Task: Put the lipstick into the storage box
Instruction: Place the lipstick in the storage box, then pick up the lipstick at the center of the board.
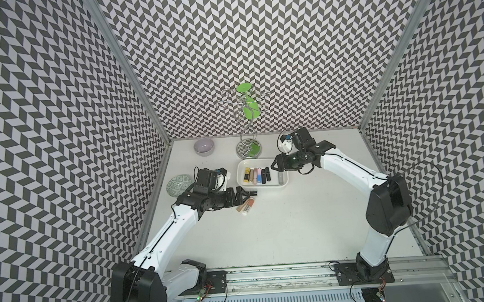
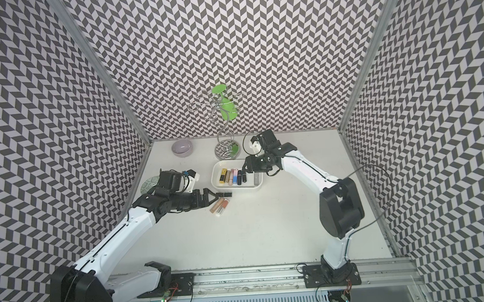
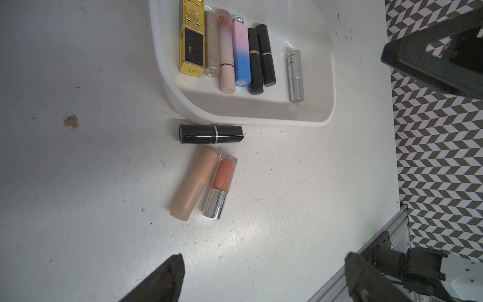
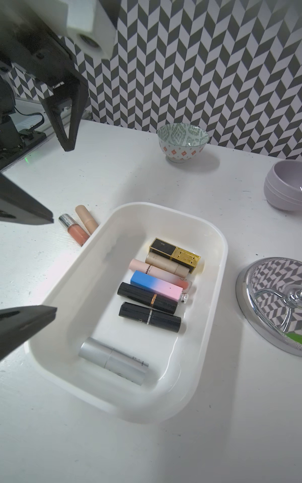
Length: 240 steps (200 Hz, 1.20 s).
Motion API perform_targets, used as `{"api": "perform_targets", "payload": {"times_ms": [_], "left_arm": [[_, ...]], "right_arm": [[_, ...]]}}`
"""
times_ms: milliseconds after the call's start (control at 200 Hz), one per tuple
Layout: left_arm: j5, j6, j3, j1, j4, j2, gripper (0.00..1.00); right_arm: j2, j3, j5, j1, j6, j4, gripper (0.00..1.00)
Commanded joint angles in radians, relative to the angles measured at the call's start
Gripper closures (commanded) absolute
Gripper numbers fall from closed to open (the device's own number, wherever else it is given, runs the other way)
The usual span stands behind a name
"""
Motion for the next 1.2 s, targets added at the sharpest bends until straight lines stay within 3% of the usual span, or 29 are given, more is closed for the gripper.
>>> {"api": "perform_targets", "payload": {"times_ms": [0, 340, 671, 986, 1197], "left_arm": [[-0.03, 0.004, -0.013, -0.027, 0.043, 0.018, 0.01], [-0.121, 0.019, 0.013, -0.128, 0.043, 0.076, 0.01], [-0.217, 0.008, -0.037, -0.207, 0.051, 0.056, 0.02], [-0.273, 0.071, 0.012, -0.229, 0.053, 0.192, 0.17], [-0.267, 0.102, 0.057, -0.233, 0.066, 0.297, 0.22]], "right_arm": [[-0.095, -0.058, -0.005, 0.001, -0.013, 0.04, 0.45], [-0.343, -0.253, -0.014, 0.001, 0.004, 0.063, 0.42], [-0.464, -0.481, -0.147, 0.001, 0.134, 0.26, 0.41], [-0.515, -0.519, -0.133, 0.008, 0.156, 0.254, 0.41], [-0.537, -0.514, -0.103, 0.008, 0.145, 0.23, 0.41]]}}
